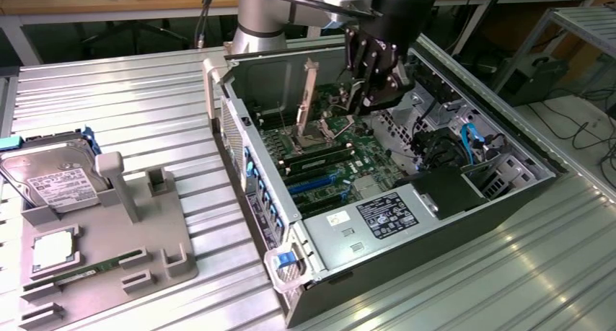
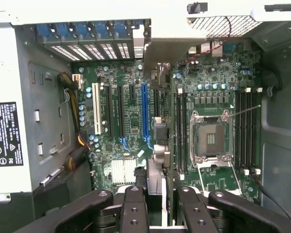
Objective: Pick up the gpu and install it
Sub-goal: 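Insert the gpu into the slot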
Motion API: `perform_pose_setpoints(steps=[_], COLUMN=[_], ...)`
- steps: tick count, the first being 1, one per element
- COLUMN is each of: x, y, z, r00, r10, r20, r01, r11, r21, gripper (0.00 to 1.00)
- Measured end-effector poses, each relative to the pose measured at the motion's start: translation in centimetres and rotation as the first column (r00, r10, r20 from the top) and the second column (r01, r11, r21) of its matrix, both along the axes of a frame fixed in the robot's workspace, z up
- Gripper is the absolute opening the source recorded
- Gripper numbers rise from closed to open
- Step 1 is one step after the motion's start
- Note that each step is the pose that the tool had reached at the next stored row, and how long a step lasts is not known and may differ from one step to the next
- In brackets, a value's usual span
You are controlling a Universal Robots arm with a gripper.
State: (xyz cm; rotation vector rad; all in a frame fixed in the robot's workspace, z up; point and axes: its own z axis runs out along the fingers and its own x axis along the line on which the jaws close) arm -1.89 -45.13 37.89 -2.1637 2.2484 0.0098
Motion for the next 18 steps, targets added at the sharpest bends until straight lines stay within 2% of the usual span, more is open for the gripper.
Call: perform_pose_setpoints(steps=[1, 4, 6, 7, 9, 11, 18], x=[-0.1, -0.2, -0.2, -0.2, -0.3, -0.3, -0.8], y=[-0.16, -0.33, -0.34, -0.33, -0.3, -0.29, -0.04], z=[-0.12, -0.55, -0.7, -0.9, -1.22, -1.66, -2.97], r00=[1.0, 1.0, 1.0, 1.0, 0.9999, 0.9989, 0.9991], r10=[0.0, 0.0, 0.0, 0.0, 0.01, 0.047, 0.042], r20=[0.0002, 0.0004, 0.0002, 0.0002, 0.001, 0.0009, 0.0009], r01=[0.0, 0.0, 0.0, 0.0, -0.01, -0.047, -0.042], r11=[1.0, 1.0, 1.0, 1.0, 0.9999, 0.9989, 0.9991], r21=[0.0035, 0.0041, -0.0016, -0.0025, -0.0028, -0.0026, -0.0022], gripper=[0.28, 0.28, 0.28, 0.28, 0.28, 0.28, 0.28])
